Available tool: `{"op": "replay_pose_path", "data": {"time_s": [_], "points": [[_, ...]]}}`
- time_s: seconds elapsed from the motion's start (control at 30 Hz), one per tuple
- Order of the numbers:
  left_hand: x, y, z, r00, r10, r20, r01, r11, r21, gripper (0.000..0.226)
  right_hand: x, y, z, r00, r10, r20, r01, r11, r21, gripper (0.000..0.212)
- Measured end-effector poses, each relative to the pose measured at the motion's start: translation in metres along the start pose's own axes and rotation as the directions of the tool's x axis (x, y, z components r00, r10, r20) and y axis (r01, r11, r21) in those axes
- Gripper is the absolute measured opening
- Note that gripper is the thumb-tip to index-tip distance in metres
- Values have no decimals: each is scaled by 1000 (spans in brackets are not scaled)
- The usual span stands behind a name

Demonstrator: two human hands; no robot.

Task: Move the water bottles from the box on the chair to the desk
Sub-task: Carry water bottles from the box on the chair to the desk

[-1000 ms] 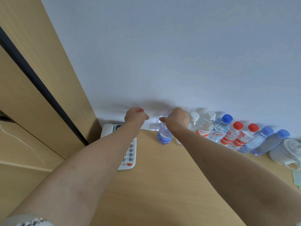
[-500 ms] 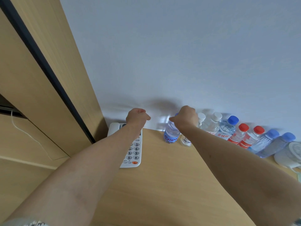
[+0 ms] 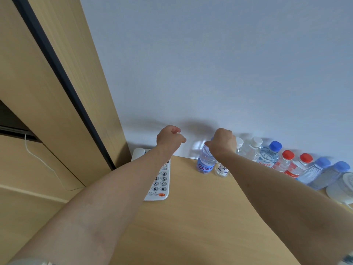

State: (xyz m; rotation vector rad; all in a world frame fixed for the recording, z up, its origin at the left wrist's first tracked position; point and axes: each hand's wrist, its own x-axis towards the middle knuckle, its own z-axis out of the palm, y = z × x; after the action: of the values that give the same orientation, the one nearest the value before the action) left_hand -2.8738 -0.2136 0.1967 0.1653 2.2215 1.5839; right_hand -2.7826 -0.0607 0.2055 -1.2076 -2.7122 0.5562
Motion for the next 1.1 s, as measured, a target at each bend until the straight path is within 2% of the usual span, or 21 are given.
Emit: {"op": "replay_pose_path", "data": {"time_s": [0.27, 0.4, 0.63, 0.8, 0.93, 1.1], "points": [[-9, -2, 1, 994, 101, 48, -107, 986, 131, 43, -5, 3, 3, 999, -37, -24, 35, 997, -74, 20], [-14, 0, 1, 980, 181, 77, -195, 948, 252, 44, -15, -4, -1, 996, -69, -62, 67, 997, -38, 33], [-31, -1, 30, 944, 265, 198, -322, 873, 366, 48, -55, 7, -6, 982, -115, -149, 121, 992, 27, 39], [-61, 14, 66, 857, 376, 352, -511, 706, 490, 51, -86, 60, -27, 987, -57, -153, 45, 995, -84, 55], [-96, 34, 103, 746, 443, 497, -666, 518, 537, 58, -113, 114, -55, 972, 52, -231, -77, 992, -104, 61], [-159, 59, 170, 599, 486, 636, -800, 321, 507, 57, -164, 187, -95, 938, 192, -289, -233, 965, -116, 63]]}}
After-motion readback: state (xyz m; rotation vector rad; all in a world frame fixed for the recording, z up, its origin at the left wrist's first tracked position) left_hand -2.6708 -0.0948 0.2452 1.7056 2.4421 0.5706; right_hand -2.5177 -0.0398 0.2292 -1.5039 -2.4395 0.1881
